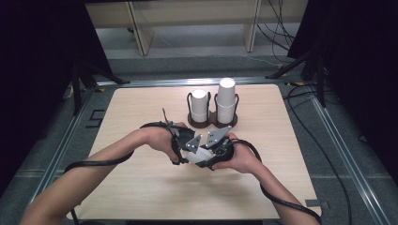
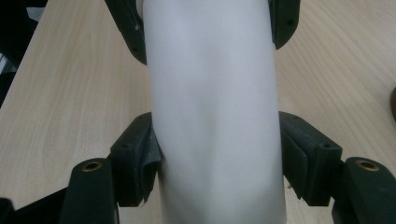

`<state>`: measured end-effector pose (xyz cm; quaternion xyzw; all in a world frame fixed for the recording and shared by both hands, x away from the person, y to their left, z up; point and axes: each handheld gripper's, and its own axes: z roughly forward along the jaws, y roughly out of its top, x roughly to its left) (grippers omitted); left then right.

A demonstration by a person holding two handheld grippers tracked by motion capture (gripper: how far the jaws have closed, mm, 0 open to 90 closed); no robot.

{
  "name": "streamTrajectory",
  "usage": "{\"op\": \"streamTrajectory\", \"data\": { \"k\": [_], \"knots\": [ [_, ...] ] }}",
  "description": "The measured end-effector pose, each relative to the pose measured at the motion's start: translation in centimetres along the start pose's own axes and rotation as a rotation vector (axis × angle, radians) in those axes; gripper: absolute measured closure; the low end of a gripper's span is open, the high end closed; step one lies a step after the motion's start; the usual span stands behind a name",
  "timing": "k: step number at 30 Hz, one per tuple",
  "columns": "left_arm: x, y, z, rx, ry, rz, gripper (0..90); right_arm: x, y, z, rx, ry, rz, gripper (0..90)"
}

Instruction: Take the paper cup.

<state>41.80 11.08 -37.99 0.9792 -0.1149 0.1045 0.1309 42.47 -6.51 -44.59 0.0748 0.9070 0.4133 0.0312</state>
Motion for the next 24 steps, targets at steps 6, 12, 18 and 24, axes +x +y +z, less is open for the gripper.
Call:
{"op": "streamTrajectory", "data": {
  "k": [6, 12, 18, 24],
  "knots": [
    [0.1, 0.0, 0.0, -0.01, 0.002, 0.014, 33.6, 0.1, -0.2, 0.0, -0.004, 0.017, 0.005, 35.5],
    [-0.3, -0.2, 0.1, -0.04, -0.005, 0.006, 28.8, 0.1, -0.4, 0.0, -0.012, 0.008, -0.024, 35.4],
    [-0.8, -0.8, 0.1, -0.109, 0.01, -0.028, 14.1, 0.4, -0.7, -0.2, -0.025, -0.012, -0.025, 35.1],
    [-1.1, -2.4, -0.2, -0.205, 0.073, -0.092, 10.9, 0.6, -1.5, -1.2, -0.094, -0.057, 0.001, 35.1]
  ]
}}
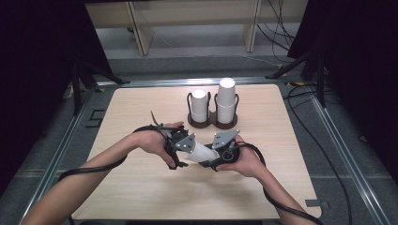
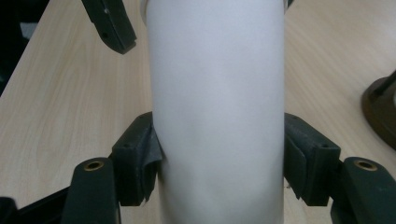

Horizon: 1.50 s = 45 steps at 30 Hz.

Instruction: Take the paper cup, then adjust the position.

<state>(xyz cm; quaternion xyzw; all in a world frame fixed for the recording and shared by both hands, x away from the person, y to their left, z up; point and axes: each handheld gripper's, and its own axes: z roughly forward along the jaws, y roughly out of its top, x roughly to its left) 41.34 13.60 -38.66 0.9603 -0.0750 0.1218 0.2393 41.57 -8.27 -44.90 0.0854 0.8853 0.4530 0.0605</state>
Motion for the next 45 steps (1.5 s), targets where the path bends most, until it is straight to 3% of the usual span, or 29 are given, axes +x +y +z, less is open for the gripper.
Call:
{"op": "streamTrajectory", "data": {
  "k": [1, 2, 7, 11, 14, 15, 17, 18, 19, 20, 25, 27, 29, 35, 37, 39, 40, 41, 42, 43, 44, 45],
  "knots": [
    [0.0, -0.5, -0.1, -0.027, 0.011, -0.023, 10.8, -0.1, -0.1, -0.1, -0.019, -0.006, -0.01, 35.1],
    [0.0, -0.9, -0.2, -0.044, 0.02, -0.04, 10.4, 0.1, -0.4, -0.3, -0.026, -0.009, 0.016, 35.1],
    [0.0, -3.5, -0.2, -0.166, 0.1, -0.172, 9.4, 0.2, -1.3, -0.5, -0.047, -0.022, 0.034, 35.0],
    [-0.9, -5.1, -0.3, -0.287, 0.156, -0.275, 8.3, 0.2, -1.7, -0.9, -0.092, -0.059, 0.046, 34.9],
    [-1.9, -6.5, -0.6, -0.336, 0.153, -0.315, 9.1, -0.1, -2.0, -1.1, -0.147, -0.084, 0.058, 34.5],
    [-2.3, -7.0, -0.5, -0.359, 0.157, -0.354, 8.7, -0.2, -2.1, -1.3, -0.159, -0.085, 0.086, 34.5],
    [-3.1, -8.1, -0.4, -0.357, 0.192, -0.384, 9.0, -0.3, -2.5, -1.3, -0.189, -0.107, 0.098, 34.4],
    [-3.3, -8.3, -0.3, -0.368, 0.205, -0.393, 9.1, -0.4, -2.6, -1.3, -0.2, -0.114, 0.111, 34.4],
    [-3.6, -8.7, 0.0, -0.392, 0.215, -0.427, 9.1, -0.6, -2.7, -1.3, -0.213, -0.124, 0.093, 34.4],
    [-3.9, -8.9, 0.0, -0.404, 0.228, -0.451, 8.7, -0.5, -2.9, -1.3, -0.232, -0.128, 0.126, 34.4],
    [-4.9, -9.2, 0.7, -0.558, 0.328, -0.565, 8.5, -0.2, -3.4, -1.6, -0.302, -0.193, 0.17, 34.0],
    [-5.2, -9.2, 1.2, -0.598, 0.336, -0.592, 7.8, -0.2, -3.6, -1.6, -0.332, -0.224, 0.168, 34.0],
    [-5.8, -9.2, 1.6, -0.615, 0.349, -0.621, 7.7, 0.0, -3.8, -1.7, -0.326, -0.235, 0.182, 34.0],
    [-6.3, -9.3, 2.0, -0.684, 0.388, -0.716, 7.9, 0.2, -3.8, -1.7, -0.378, -0.248, 0.198, 34.0],
    [-6.2, -9.3, 2.2, -0.699, 0.393, -0.718, 7.9, 0.3, -3.9, -1.7, -0.397, -0.248, 0.211, 34.0],
    [-6.2, -9.3, 2.2, -0.68, 0.401, -0.725, 7.8, 0.3, -4.0, -1.5, -0.408, -0.24, 0.222, 34.0],
    [-6.1, -9.3, 2.4, -0.686, 0.402, -0.726, 7.8, 0.3, -4.1, -1.5, -0.404, -0.274, 0.212, 34.0],
    [-6.1, -9.3, 2.3, -0.673, 0.405, -0.731, 7.8, 0.4, -4.2, -1.5, -0.397, -0.237, 0.237, 34.0],
    [-6.0, -9.2, 2.3, -0.676, 0.404, -0.737, 7.8, 0.3, -4.2, -1.5, -0.401, -0.247, 0.229, 34.0],
    [-5.8, -9.1, 2.5, -0.695, 0.394, -0.736, 8.0, 0.4, -4.3, -1.5, -0.399, -0.245, 0.238, 34.0],
    [-5.7, -8.9, 2.5, -0.685, 0.376, -0.73, 8.1, 0.2, -4.3, -1.5, -0.417, -0.267, 0.216, 34.0],
    [-5.6, -8.6, 2.5, -0.69, 0.372, -0.716, 7.8, 0.2, -4.4, -1.4, -0.417, -0.263, 0.232, 34.0]
  ]
}}
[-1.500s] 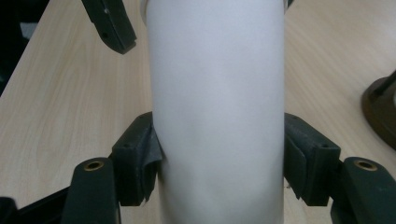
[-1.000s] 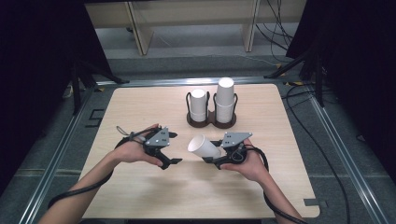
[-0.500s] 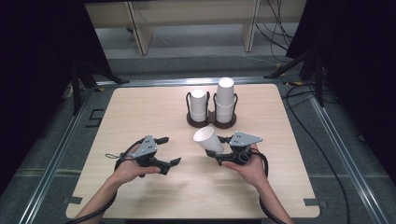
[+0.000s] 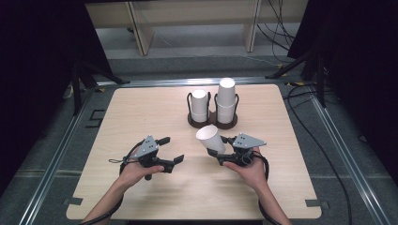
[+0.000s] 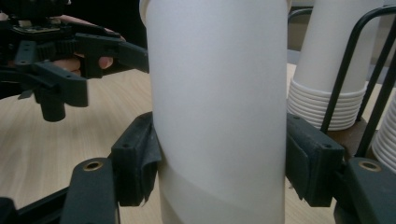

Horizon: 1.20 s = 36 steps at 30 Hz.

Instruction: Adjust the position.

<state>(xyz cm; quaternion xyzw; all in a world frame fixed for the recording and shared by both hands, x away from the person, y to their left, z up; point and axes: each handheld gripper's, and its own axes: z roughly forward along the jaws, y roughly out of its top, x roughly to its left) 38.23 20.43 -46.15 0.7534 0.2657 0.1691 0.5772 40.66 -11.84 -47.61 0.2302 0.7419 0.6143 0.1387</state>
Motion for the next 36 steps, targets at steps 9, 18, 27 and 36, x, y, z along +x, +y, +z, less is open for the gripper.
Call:
{"op": "streamTrajectory", "data": {
  "k": [9, 18, 27, 36],
  "knots": [
    [-0.8, 1.4, 1.9, -0.028, -0.041, -0.05, 7.3, 0.5, 0.2, -0.1, -0.002, -0.011, 0.03, 33.9],
    [-0.8, 2.3, 3.4, -0.07, -0.051, -0.099, 6.9, 0.6, -0.1, 0.0, -0.018, -0.041, 0.028, 33.7],
    [-1.4, 3.2, 5.1, -0.04, -0.081, -0.132, 6.7, 0.7, -0.3, 0.2, -0.027, -0.037, 0.015, 33.7],
    [-1.3, 3.6, 6.3, -0.029, -0.111, -0.164, 6.9, 0.6, -0.3, 0.4, -0.038, -0.046, -0.02, 33.7]
  ]
}}
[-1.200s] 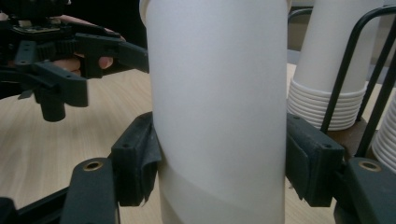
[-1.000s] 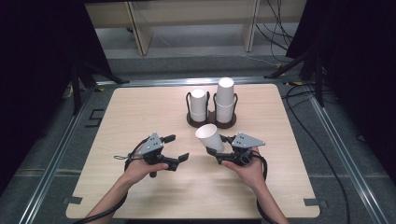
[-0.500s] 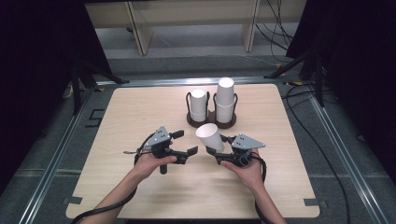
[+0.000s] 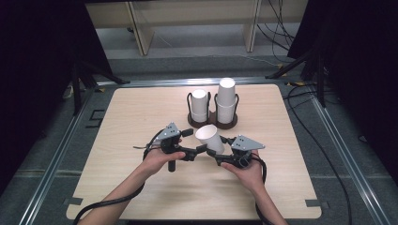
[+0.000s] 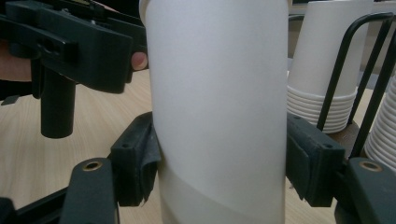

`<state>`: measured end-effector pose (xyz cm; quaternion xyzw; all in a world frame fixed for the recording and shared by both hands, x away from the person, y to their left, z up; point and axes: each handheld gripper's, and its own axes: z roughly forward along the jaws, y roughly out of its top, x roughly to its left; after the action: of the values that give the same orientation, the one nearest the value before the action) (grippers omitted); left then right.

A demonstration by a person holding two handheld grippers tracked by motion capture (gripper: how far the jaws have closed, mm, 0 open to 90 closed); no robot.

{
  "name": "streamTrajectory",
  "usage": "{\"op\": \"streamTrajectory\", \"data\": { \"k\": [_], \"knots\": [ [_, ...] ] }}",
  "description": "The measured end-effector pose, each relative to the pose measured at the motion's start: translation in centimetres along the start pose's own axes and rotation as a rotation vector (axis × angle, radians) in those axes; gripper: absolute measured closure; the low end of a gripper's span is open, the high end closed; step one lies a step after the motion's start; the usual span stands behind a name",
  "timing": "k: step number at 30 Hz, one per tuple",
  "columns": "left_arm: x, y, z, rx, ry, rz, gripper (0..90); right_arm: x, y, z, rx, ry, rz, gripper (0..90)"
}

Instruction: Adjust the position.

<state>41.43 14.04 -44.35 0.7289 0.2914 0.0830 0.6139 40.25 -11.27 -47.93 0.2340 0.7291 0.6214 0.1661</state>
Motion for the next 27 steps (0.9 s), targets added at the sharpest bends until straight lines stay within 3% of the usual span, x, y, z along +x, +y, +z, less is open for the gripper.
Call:
{"op": "streamTrajectory", "data": {
  "k": [1, 2, 4, 5, 7, 8, 11, 14, 15, 18, 21, 24, 25, 27],
  "knots": [
    [-0.1, 0.0, 0.1, 0.005, 0.002, 0.0, 6.9, 0.0, 0.1, -0.1, 0.025, -0.009, -0.011, 33.7],
    [0.0, 0.1, 0.4, 0.003, -0.006, 0.004, 6.8, 0.0, 0.0, 0.0, 0.009, -0.008, -0.006, 33.7],
    [-0.1, 0.2, 0.6, 0.008, -0.006, 0.0, 6.8, 0.3, 0.0, -0.1, 0.036, -0.002, 0.045, 33.7],
    [-0.1, 0.2, 0.7, 0.005, -0.011, 0.0, 6.9, 0.4, 0.0, -0.1, 0.036, -0.002, 0.045, 33.7],
    [-0.2, 0.3, 0.9, 0.011, -0.008, 0.001, 6.9, 0.0, 0.1, -0.1, 0.015, -0.012, -0.013, 33.7],
    [-0.2, 0.3, 0.9, 0.011, -0.008, 0.001, 6.9, 0.0, 0.1, 0.1, -0.002, -0.001, -0.016, 33.7],
    [-0.2, 0.4, 1.3, 0.001, -0.022, -0.003, 6.9, 0.2, 0.1, 0.0, 0.017, -0.004, 0.002, 33.7],
    [-0.2, 0.6, 1.4, 0.016, -0.01, -0.007, 6.9, 0.4, 0.1, -0.1, 0.03, -0.007, 0.023, 33.7],
    [-0.2, 0.6, 1.5, 0.016, -0.014, -0.01, 7.0, 0.3, 0.2, 0.0, 0.015, -0.015, -0.002, 33.7],
    [-0.2, 0.5, 1.7, 0.014, -0.027, -0.016, 7.0, 0.2, 0.2, 0.0, 0.019, -0.015, -0.013, 33.7],
    [-0.3, 0.6, 1.8, 0.022, -0.022, -0.016, 7.0, 0.3, 0.2, -0.1, 0.042, -0.004, 0.022, 33.7],
    [-0.3, 0.6, 2.0, 0.027, -0.027, -0.012, 7.1, 0.4, 0.2, -0.1, 0.038, -0.007, 0.021, 33.7],
    [-0.3, 0.6, 2.1, 0.029, -0.027, -0.012, 7.1, 0.3, 0.2, 0.0, 0.013, -0.015, -0.003, 33.7],
    [-0.3, 0.7, 2.2, 0.03, -0.027, -0.015, 7.1, 0.3, 0.1, 0.2, 0.001, 0.004, 0.003, 33.7]
  ]
}}
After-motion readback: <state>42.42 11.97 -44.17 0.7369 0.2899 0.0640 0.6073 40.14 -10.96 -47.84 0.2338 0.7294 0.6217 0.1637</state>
